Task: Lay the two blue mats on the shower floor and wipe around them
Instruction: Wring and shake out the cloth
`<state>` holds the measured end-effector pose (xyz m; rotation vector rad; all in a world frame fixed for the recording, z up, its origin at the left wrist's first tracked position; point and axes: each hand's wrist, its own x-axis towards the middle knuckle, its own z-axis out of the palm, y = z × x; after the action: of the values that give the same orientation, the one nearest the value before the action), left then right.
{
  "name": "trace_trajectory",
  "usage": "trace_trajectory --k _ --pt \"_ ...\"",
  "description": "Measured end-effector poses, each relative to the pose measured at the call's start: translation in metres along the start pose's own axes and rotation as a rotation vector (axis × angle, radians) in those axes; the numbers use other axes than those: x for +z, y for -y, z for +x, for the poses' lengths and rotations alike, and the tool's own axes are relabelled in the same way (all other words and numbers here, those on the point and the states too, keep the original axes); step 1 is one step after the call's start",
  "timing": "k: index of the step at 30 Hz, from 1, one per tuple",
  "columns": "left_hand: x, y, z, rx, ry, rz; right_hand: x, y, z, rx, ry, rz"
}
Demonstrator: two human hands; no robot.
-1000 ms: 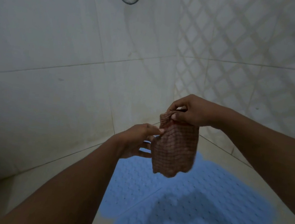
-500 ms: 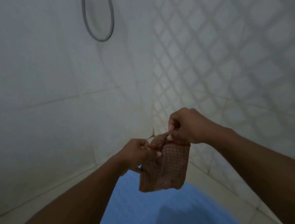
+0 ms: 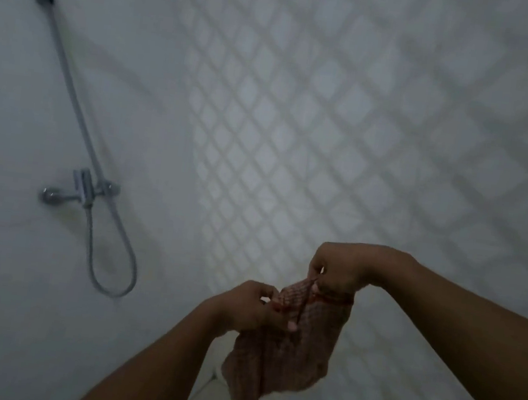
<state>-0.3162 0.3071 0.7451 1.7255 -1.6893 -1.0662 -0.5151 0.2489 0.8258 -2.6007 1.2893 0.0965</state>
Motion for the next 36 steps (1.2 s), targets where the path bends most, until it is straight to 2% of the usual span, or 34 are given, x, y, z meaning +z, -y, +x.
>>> trace_trajectory --k 4,8,14,19,27,36 --pt "-0.011 -0.127 0.002 0.088 0.080 0.099 -0.091 -0.035 -0.070 0.115 -0.060 -0.039" --pt "-0.002 -0.197 0.015 0.198 0.125 0.117 -0.137 -0.063 -0.123 0.201 -0.151 0.024" --pt "0.046 -0.274 0.050 0.340 0.331 0.088 -0.156 -0.099 -0.209 0.443 -0.272 0.027" --pt "0.085 -0.334 0.042 0.571 0.544 0.187 -0.147 -0.098 -0.294 0.751 -0.378 0.130" --pt "0.180 -0.409 -0.051 0.941 0.850 0.234 -0.113 -0.005 -0.449 1.218 -0.553 0.191" --pt "0.275 -0.451 -0.283 1.295 1.196 0.244 -0.061 0.179 -0.621 1.704 -0.687 -0.017"
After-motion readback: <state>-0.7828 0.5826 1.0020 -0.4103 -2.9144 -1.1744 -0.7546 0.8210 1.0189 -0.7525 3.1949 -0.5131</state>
